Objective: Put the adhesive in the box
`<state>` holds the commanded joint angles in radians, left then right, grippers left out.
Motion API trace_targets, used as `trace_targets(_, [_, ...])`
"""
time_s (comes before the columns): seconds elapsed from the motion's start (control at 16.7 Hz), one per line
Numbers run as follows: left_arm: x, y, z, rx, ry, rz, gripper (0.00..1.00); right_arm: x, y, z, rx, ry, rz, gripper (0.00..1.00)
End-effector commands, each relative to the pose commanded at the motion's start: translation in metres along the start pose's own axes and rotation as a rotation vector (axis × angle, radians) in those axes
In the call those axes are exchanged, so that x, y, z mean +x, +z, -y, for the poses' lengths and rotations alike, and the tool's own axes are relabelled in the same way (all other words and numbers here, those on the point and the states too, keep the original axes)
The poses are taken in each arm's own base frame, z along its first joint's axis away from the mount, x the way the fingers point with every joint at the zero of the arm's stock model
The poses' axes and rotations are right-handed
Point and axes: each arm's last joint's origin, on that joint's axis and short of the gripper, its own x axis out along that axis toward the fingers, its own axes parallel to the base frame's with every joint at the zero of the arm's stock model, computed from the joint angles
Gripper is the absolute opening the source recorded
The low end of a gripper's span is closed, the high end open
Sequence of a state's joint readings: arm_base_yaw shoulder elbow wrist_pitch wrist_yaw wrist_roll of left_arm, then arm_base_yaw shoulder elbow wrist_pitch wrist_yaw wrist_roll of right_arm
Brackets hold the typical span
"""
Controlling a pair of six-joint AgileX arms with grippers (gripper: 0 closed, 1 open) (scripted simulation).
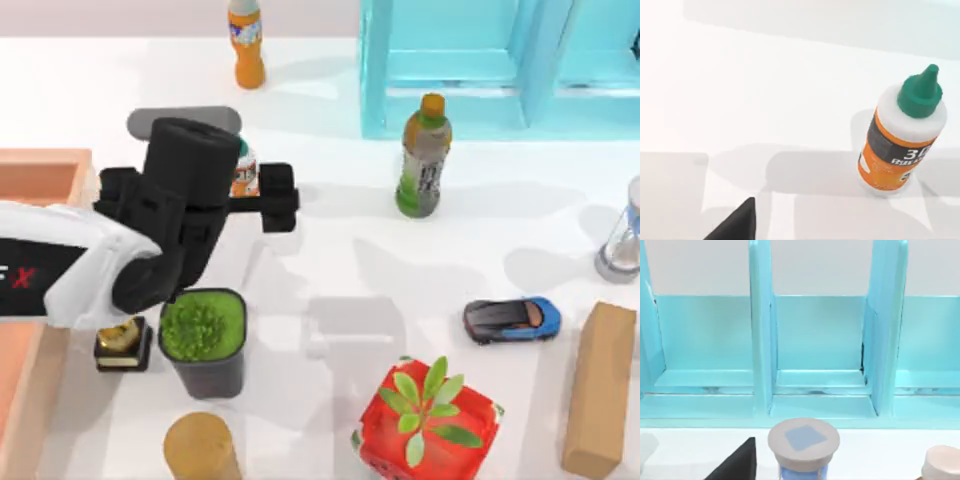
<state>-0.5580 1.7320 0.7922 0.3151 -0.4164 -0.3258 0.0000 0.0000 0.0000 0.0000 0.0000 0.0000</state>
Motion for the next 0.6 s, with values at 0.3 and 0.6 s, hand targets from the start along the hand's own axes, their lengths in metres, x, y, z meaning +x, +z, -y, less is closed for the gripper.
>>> trace_targets(0.3, [0.018,-0.016,0.017,0.018,0.012,-0.032,1.00,0.000,0.000,0.000,0.000,0.000,0.000,1.00])
trace_targets(0.6, [0.019,-0.016,0.015,0.017,0.015,-0.035,1.00,0.000,0.000,0.000,0.000,0.000,0.000,1.00])
